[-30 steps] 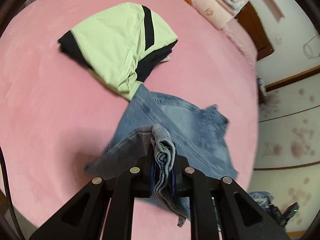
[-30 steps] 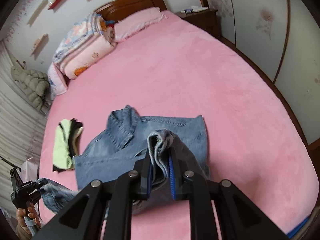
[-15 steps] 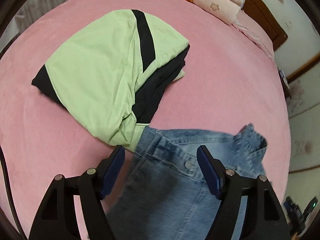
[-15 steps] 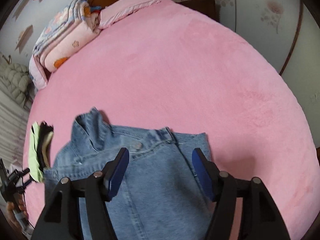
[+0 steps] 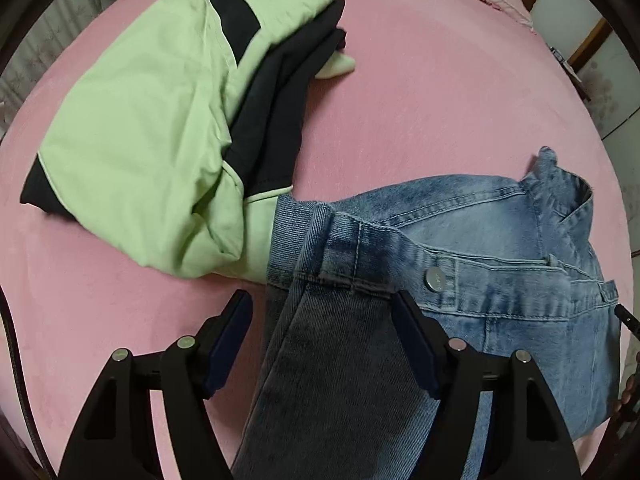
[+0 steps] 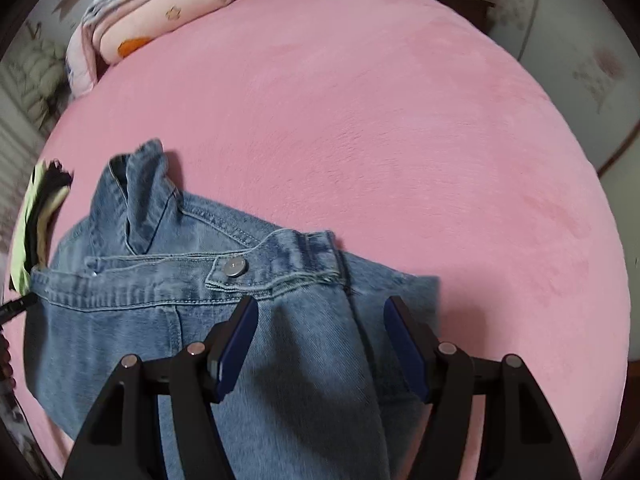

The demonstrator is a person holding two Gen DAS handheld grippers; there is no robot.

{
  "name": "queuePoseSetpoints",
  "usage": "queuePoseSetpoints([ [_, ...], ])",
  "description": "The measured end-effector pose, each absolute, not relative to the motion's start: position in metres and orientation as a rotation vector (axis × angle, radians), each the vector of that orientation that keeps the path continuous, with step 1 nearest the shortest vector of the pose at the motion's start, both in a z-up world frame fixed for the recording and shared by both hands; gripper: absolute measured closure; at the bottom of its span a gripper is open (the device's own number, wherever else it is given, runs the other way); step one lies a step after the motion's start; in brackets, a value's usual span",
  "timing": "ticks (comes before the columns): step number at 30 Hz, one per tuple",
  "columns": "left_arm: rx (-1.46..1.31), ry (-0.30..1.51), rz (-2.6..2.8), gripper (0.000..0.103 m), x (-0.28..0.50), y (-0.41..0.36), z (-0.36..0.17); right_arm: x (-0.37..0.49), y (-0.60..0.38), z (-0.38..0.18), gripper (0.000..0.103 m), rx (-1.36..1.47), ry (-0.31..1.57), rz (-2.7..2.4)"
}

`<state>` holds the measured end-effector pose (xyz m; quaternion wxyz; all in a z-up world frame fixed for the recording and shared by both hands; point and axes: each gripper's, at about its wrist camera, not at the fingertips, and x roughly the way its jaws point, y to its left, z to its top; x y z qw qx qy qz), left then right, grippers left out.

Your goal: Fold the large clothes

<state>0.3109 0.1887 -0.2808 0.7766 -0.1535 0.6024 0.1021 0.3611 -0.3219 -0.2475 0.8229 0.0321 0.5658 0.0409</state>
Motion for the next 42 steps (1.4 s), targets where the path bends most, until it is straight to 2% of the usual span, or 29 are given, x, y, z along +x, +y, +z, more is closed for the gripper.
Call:
queuePoseSetpoints([
  [5, -0.309, 1.329, 0.199, 0.042, 0.319, 0.186, -0.293, 0.371, -0.315, -0.27, 0.037, 0.079, 1.263, 0.089],
  [6, -0.3, 1.332, 0.202, 0.046, 0.32, 0.185, -0.294, 0.371, -0.315, -0.272, 0.037, 0.08, 1.259, 0.088],
  [7, -0.285, 1.334, 0.204, 0.054, 0.319, 0.184, -0.294, 0.372, -0.314, -0.274, 0.042, 0.085, 1.257, 0.089],
  [8, -0.262, 1.335, 0.206, 0.058, 0.319, 0.18, -0.293, 0.372, -0.313, -0.275, 0.049, 0.096, 1.256, 0.102],
  [9, -0.226, 1.331, 0.215, 0.064, 0.318, 0.175, -0.29, 0.371, -0.313, -0.275, 0.069, 0.11, 1.26, 0.129],
  [10, -0.189, 1.325, 0.227, 0.075, 0.316, 0.168, -0.286, 0.369, -0.312, -0.274, 0.082, 0.085, 1.254, 0.109],
  [11, -0.138, 1.321, 0.245, 0.078, 0.314, 0.162, -0.283, 0.367, -0.312, -0.273, 0.084, 0.083, 1.247, 0.111],
  [12, -0.109, 1.308, 0.255, 0.081, 0.311, 0.157, -0.278, 0.363, -0.313, -0.269, 0.092, 0.082, 1.229, 0.111],
  [13, -0.097, 1.294, 0.26, 0.083, 0.31, 0.153, -0.273, 0.358, -0.314, -0.263, 0.096, 0.087, 1.207, 0.11],
  [18, -0.043, 1.232, 0.276, 0.087, 0.302, 0.138, -0.248, 0.334, -0.322, -0.231, 0.099, 0.142, 1.105, 0.108],
  [25, -0.072, 1.14, 0.292, 0.088, 0.304, 0.136, -0.226, 0.326, -0.324, -0.188, 0.1, 0.196, 0.986, 0.112],
  [31, -0.153, 1.245, 0.332, 0.084, 0.314, 0.155, -0.264, 0.337, -0.329, -0.21, 0.1, 0.192, 1.025, 0.071],
  [35, -0.3, 1.201, 0.301, 0.082, 0.306, 0.167, -0.25, 0.339, -0.324, -0.218, 0.1, 0.197, 1.027, 0.06],
  [37, -0.329, 1.18, 0.261, 0.077, 0.301, 0.171, -0.244, 0.337, -0.325, -0.215, 0.1, 0.203, 1.016, 0.069],
  [42, -0.278, 1.145, 0.224, 0.076, 0.3, 0.175, -0.237, 0.334, -0.328, -0.21, 0.1, 0.215, 1.006, 0.091],
])
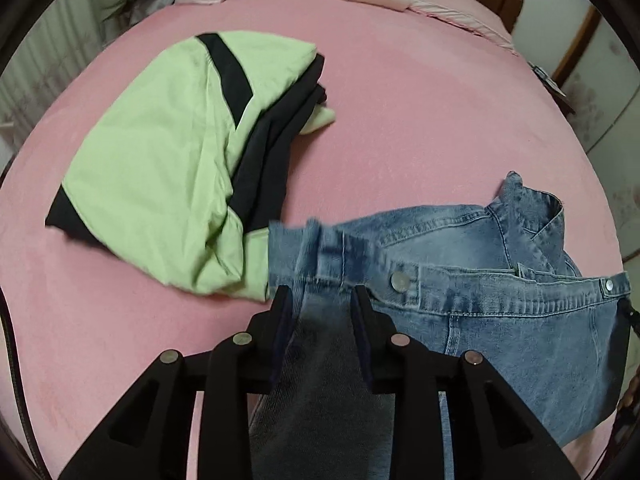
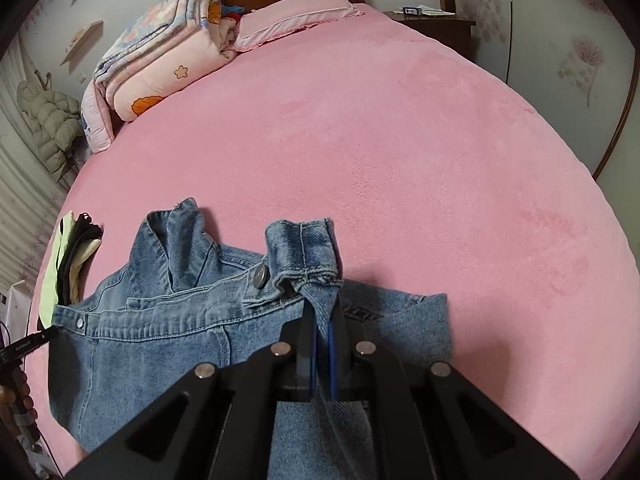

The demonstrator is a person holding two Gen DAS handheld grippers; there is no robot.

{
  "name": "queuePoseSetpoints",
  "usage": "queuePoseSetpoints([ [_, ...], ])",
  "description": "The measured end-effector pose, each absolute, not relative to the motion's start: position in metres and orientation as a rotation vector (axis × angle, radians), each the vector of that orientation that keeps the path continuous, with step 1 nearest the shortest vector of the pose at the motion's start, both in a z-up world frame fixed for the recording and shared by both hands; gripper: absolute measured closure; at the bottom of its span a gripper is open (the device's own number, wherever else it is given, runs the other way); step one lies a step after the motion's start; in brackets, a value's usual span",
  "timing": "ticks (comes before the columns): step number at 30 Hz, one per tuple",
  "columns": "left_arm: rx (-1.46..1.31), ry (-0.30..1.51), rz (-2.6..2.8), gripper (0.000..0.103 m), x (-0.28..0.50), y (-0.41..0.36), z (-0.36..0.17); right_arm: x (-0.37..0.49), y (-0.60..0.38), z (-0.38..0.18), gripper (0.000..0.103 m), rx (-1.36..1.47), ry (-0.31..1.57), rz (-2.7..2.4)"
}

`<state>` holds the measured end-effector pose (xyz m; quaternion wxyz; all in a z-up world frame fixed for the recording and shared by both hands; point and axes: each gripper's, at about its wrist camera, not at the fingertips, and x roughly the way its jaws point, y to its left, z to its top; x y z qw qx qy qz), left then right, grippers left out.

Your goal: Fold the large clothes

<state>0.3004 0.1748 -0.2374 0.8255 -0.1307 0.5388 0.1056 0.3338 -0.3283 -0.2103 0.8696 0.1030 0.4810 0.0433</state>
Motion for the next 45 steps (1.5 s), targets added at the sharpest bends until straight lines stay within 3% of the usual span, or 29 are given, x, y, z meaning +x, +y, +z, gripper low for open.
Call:
queuePoseSetpoints([
  [2, -0.281, 1.126, 0.215, 0.073, 0.304, 0.172, -0.234, 0.334, -0.329, -0.211, 0.1, 0.215, 1.007, 0.096],
  [4, -0.241, 1.134, 0.222, 0.06, 0.312, 0.168, -0.236, 0.335, -0.329, -0.212, 0.1, 0.216, 1.011, 0.099],
  [6, -0.192, 1.157, 0.233, 0.055, 0.322, 0.166, -0.242, 0.337, -0.329, -0.213, 0.1, 0.212, 1.014, 0.101],
  [14, -0.134, 1.22, 0.25, 0.061, 0.34, 0.16, -0.267, 0.342, -0.329, -0.221, 0.099, 0.202, 1.04, 0.103],
  [20, 0.053, 1.214, 0.245, 0.08, 0.336, 0.122, -0.25, 0.341, -0.33, -0.226, 0.099, 0.204, 1.057, 0.103],
  [26, 0.093, 1.042, 0.274, 0.081, 0.326, 0.099, -0.194, 0.326, -0.331, -0.198, 0.1, 0.237, 0.97, 0.114],
  [30, 0.071, 1.008, 0.279, 0.081, 0.343, 0.107, -0.186, 0.324, -0.333, -0.181, 0.1, 0.245, 0.922, 0.11],
  [34, 0.049, 1.01, 0.32, 0.081, 0.36, 0.114, -0.208, 0.334, -0.338, -0.192, 0.1, 0.252, 0.935, 0.05],
  [39, 0.121, 1.114, 0.377, 0.08, 0.379, 0.109, -0.276, 0.348, -0.336, -0.239, 0.099, 0.198, 1.024, -0.033],
  [45, 0.305, 1.184, 0.433, 0.074, 0.392, 0.093, -0.318, 0.359, -0.328, -0.254, 0.09, 0.128, 1.08, -0.076],
])
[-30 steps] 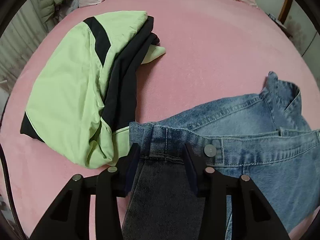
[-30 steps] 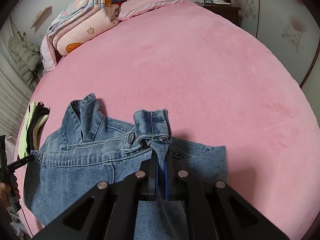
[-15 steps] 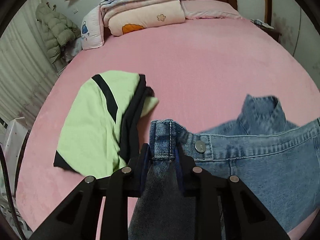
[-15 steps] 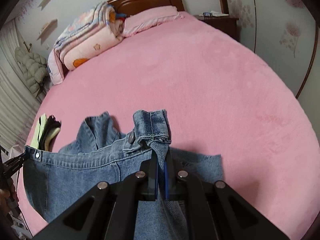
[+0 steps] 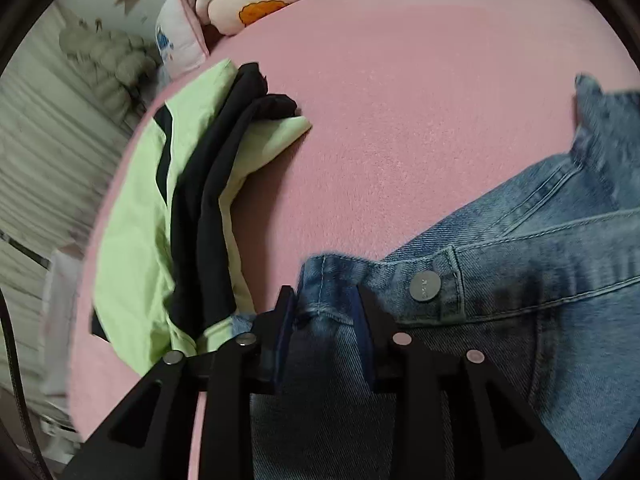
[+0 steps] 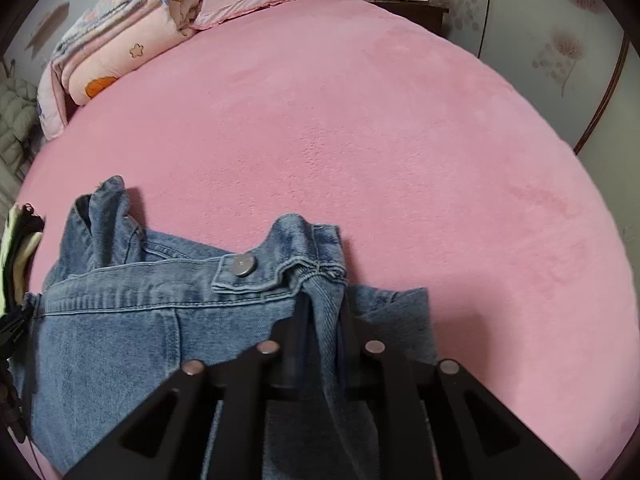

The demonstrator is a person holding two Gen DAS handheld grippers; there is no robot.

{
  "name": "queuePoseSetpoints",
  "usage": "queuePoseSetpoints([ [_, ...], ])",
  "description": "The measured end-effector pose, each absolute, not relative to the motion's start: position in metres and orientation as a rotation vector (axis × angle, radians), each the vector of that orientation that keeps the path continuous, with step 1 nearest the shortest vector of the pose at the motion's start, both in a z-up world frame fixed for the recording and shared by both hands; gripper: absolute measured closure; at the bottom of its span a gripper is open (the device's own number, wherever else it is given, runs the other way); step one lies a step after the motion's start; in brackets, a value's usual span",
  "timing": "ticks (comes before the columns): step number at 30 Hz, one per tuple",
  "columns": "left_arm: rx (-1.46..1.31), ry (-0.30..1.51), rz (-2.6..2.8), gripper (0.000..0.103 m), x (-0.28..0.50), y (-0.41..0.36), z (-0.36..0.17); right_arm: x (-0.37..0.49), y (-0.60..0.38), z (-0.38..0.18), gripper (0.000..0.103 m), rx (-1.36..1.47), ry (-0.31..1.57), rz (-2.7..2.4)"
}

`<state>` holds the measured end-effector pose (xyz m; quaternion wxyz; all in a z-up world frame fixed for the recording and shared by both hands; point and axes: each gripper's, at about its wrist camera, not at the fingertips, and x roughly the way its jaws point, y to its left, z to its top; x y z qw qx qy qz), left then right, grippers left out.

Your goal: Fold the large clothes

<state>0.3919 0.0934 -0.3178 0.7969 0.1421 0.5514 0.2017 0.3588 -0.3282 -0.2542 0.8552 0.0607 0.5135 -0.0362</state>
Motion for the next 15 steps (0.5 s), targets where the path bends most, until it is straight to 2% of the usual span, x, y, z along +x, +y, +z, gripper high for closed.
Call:
queuePoseSetpoints([
  [2, 0.335, 1.211, 0.443, 0.07, 0.396, 0.091, -0.316, 0.357, -0.328, -0.244, 0.085, 0.096, 1.075, -0.084],
  [3, 0.342, 1.224, 0.437, 0.063, 0.397, 0.09, -0.313, 0.355, -0.328, -0.24, 0.085, 0.082, 1.075, -0.093],
  [4, 0.343, 1.237, 0.438, 0.051, 0.397, 0.09, -0.309, 0.351, -0.33, -0.231, 0.085, 0.081, 1.068, -0.091],
  [6, 0.285, 1.229, 0.426, 0.037, 0.39, 0.093, -0.293, 0.339, -0.336, -0.217, 0.085, 0.109, 1.046, -0.077],
  [10, 0.101, 1.175, 0.362, 0.028, 0.357, 0.095, -0.248, 0.312, -0.343, -0.188, 0.083, 0.166, 1.002, -0.076],
  [13, 0.008, 1.189, 0.305, 0.028, 0.33, 0.089, -0.222, 0.292, -0.339, -0.172, 0.076, 0.205, 1.001, -0.08],
  [15, -0.009, 1.181, 0.293, 0.028, 0.311, 0.083, -0.204, 0.282, -0.334, -0.166, 0.076, 0.228, 1.014, -0.058],
])
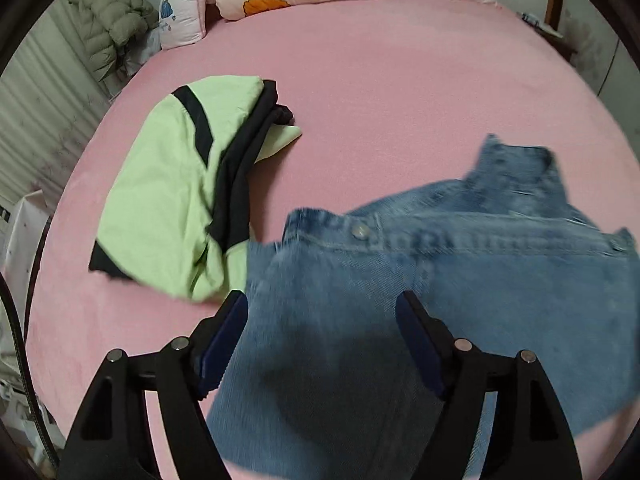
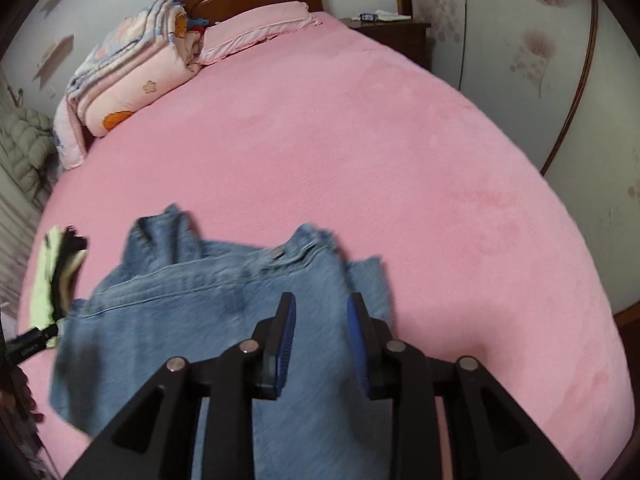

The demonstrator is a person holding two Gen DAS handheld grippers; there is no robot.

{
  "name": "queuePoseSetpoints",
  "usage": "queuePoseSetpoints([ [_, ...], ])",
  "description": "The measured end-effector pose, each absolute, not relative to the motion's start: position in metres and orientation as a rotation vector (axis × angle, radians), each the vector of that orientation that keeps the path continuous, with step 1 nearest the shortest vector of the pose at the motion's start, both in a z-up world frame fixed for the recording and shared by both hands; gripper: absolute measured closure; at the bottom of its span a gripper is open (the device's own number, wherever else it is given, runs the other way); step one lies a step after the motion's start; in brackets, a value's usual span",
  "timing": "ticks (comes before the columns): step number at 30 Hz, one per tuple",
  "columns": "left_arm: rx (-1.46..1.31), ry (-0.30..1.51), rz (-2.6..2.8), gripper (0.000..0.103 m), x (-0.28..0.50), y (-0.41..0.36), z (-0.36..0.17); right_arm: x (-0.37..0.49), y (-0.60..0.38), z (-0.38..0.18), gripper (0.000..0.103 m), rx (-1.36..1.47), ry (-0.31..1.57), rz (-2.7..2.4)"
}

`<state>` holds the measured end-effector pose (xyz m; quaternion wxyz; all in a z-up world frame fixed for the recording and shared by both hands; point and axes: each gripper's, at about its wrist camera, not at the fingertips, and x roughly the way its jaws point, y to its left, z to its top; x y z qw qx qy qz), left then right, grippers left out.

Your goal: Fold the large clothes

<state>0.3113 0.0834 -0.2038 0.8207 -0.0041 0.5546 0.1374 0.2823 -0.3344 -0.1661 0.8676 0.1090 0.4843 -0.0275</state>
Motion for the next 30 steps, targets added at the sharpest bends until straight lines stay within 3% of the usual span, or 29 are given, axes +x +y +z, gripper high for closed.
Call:
queuePoseSetpoints([
  [10, -0.197, 1.156, 0.291, 0.027, 0.251, 0.087, -0.134, 0.244, -0.264, -0.125, 0.076, 0.251, 1.018, 0.065],
  [14, -0.255, 1.131, 0.296, 0.019, 0.23, 0.1, -0.124, 0.229, -0.239, -0.11, 0.076, 0.236, 0.986, 0.09],
  [21, -0.367, 1.136, 0.306, 0.019, 0.197, 0.128, -0.155, 0.204, -0.199, -0.097, 0.076, 0.215, 0.922, 0.089],
  [30, -0.525, 1.206, 0.272, 0.019, 0.17, 0.143, -0.245, 0.192, -0.153, -0.152, 0.076, 0.165, 0.985, 0.11],
])
